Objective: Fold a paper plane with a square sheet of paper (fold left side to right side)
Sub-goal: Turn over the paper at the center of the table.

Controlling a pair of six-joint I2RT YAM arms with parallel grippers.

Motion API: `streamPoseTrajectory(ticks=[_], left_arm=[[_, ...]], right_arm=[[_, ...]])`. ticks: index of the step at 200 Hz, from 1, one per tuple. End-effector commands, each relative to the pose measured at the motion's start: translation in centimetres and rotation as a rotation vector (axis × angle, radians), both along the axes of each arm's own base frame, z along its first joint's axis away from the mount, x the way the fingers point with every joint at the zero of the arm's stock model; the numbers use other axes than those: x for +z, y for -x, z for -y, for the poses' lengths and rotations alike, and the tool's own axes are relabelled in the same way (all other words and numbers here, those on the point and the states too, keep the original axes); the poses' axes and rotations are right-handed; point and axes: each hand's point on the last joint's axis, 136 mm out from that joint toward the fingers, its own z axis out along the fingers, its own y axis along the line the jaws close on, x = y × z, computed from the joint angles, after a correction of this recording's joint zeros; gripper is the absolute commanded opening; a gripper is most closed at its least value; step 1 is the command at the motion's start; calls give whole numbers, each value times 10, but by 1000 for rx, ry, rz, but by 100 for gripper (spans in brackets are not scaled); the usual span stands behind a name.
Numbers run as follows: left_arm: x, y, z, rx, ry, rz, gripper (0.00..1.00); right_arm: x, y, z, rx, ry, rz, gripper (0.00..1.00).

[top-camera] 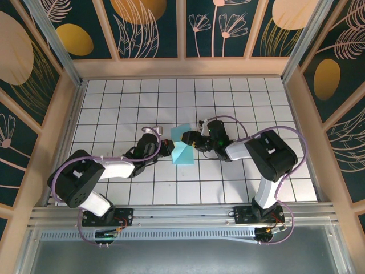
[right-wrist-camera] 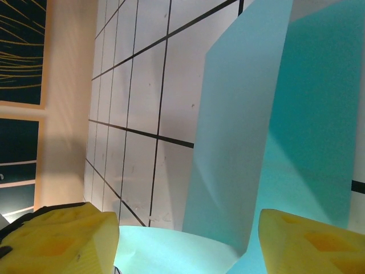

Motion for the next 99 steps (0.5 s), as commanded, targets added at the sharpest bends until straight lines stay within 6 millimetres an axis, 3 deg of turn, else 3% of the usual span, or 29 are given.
streamPoseTrajectory(ticks=[1,99], left_arm=[[-11,-1,-4,30,-8,-24,0],[-31,-2,-2,28,-33,-77,0]], right_arm=[[10,-3,-11,19,-37,28,64],[-4,0,-18,31,2,4,52]])
